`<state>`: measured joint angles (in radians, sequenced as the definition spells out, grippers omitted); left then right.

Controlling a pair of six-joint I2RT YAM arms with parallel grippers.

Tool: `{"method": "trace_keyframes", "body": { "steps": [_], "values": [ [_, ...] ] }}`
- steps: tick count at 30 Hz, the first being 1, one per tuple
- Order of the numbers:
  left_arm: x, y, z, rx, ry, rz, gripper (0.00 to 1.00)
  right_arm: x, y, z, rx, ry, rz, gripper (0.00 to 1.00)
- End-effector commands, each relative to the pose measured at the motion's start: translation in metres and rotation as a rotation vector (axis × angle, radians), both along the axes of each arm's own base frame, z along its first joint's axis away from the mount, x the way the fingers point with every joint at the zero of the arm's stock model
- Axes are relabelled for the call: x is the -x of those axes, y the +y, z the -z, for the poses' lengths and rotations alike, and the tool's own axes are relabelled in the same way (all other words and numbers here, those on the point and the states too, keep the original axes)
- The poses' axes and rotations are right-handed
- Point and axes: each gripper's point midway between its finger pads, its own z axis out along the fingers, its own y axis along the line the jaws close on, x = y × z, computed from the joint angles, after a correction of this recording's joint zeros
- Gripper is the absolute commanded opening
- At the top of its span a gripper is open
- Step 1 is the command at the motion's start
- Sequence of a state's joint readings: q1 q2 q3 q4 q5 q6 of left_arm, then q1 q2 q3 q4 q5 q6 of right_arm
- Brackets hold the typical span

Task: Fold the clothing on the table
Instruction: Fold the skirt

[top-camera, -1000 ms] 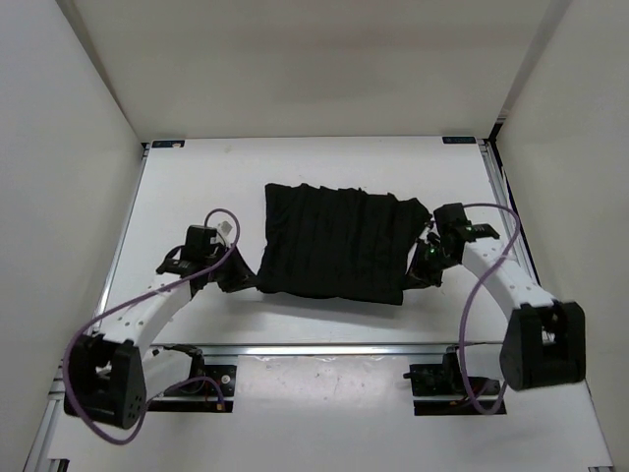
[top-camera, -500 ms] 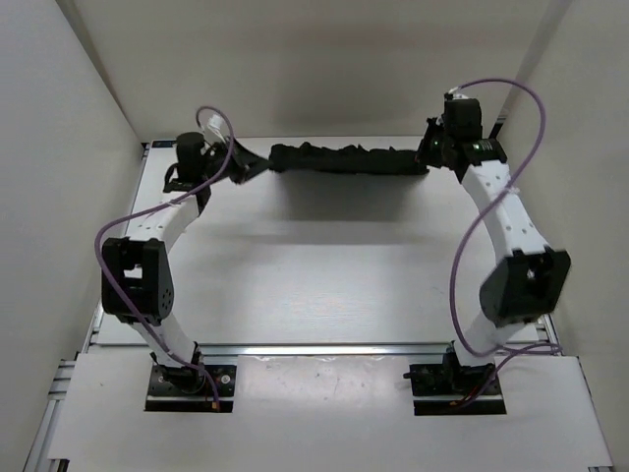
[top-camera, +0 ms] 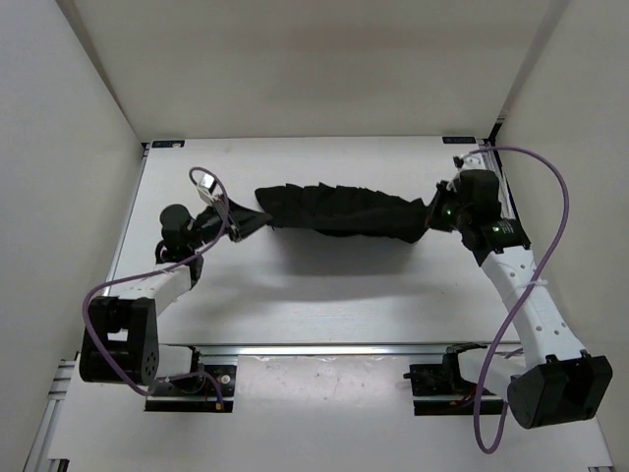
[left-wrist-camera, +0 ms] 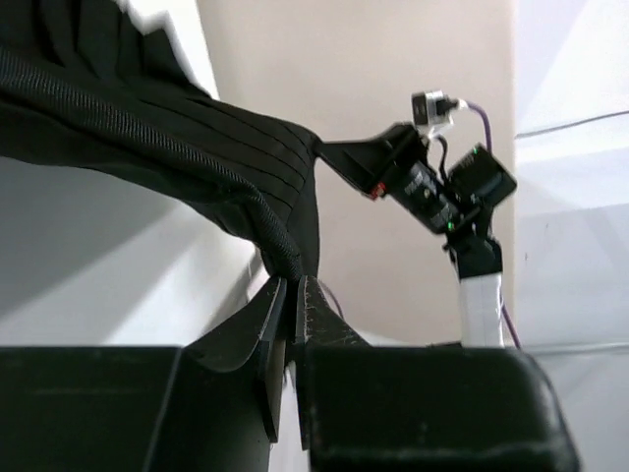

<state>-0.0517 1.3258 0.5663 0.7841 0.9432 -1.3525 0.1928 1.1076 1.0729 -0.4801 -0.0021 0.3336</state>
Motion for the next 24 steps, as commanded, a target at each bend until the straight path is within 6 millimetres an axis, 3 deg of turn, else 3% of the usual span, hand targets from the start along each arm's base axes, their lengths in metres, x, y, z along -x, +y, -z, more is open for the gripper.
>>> {"method": "trace_keyframes", "body": {
  "steps": [1,7,12,15,18,21,22,24],
  "values": [
    [0.022,-0.01,-0.005,0.003,-0.048,0.03,0.0,0.033,-0.027,0.0,0.023,0.026,0.064,0.0],
    [0.047,-0.014,-0.012,0.01,-0.068,0.086,0.0,0.062,-0.024,0.015,-0.025,0.129,0.022,0.01],
    [0.093,-0.017,0.001,0.051,-0.046,0.133,0.0,0.099,0.001,0.041,-0.142,0.292,-0.045,0.0],
    [0.125,-0.013,0.004,0.108,-0.04,0.155,0.0,0.122,0.006,0.042,-0.158,0.322,-0.053,0.0],
    [0.143,-0.013,0.014,0.116,-0.01,0.161,0.0,0.141,0.011,0.047,-0.184,0.392,-0.086,0.0],
    [0.135,-0.011,0.057,0.016,0.145,0.102,0.0,0.152,0.02,0.053,-0.223,0.449,-0.123,0.0],
    [0.134,-0.012,0.057,0.0,0.153,0.103,0.0,0.151,0.021,0.056,-0.231,0.457,-0.128,0.0],
    [0.124,-0.008,0.087,-0.11,0.263,0.043,0.0,0.145,0.024,0.06,-0.249,0.483,-0.128,0.0]
  ]
}}
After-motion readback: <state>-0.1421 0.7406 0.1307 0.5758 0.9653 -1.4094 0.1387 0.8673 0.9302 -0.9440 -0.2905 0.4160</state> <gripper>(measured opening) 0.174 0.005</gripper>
